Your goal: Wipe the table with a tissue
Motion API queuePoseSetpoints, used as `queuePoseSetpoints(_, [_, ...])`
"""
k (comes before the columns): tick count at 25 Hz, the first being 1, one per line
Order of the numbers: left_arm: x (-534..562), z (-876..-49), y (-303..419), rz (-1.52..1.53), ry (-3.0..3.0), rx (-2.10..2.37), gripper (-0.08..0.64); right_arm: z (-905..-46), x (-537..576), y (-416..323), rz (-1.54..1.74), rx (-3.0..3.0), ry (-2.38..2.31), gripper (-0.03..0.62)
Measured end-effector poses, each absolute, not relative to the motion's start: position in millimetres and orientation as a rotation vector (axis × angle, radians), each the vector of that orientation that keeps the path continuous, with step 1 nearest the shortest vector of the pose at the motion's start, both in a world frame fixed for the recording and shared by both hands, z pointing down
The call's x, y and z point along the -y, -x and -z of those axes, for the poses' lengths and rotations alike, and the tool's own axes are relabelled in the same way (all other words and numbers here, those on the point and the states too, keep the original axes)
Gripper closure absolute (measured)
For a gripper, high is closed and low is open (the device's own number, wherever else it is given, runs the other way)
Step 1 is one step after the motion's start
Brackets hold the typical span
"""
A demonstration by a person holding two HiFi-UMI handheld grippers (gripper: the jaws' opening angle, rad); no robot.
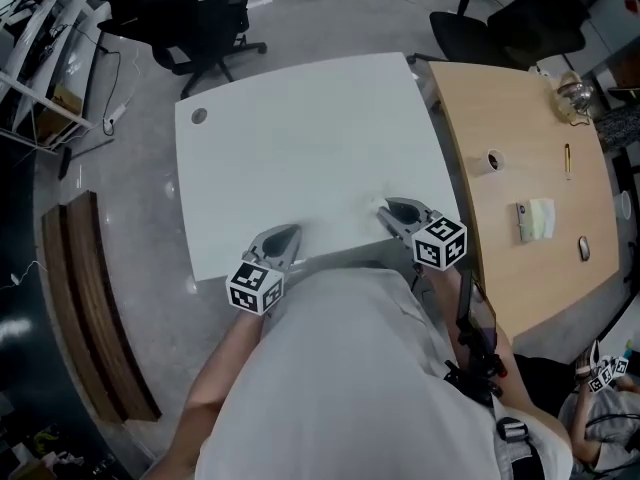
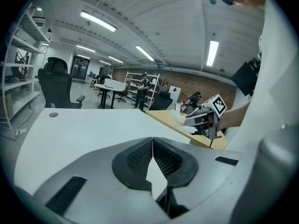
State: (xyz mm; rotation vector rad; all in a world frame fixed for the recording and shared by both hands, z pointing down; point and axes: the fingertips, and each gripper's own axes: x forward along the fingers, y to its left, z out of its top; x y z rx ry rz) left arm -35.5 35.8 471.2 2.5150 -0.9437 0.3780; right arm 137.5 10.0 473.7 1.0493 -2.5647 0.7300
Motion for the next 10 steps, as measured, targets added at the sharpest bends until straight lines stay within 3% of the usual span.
queuePoseSetpoints(10, [-64, -475, 59, -0.349, -2.514, 0.957, 0.552, -467, -32, -118, -0.677, 2.558, -1.076, 0.535])
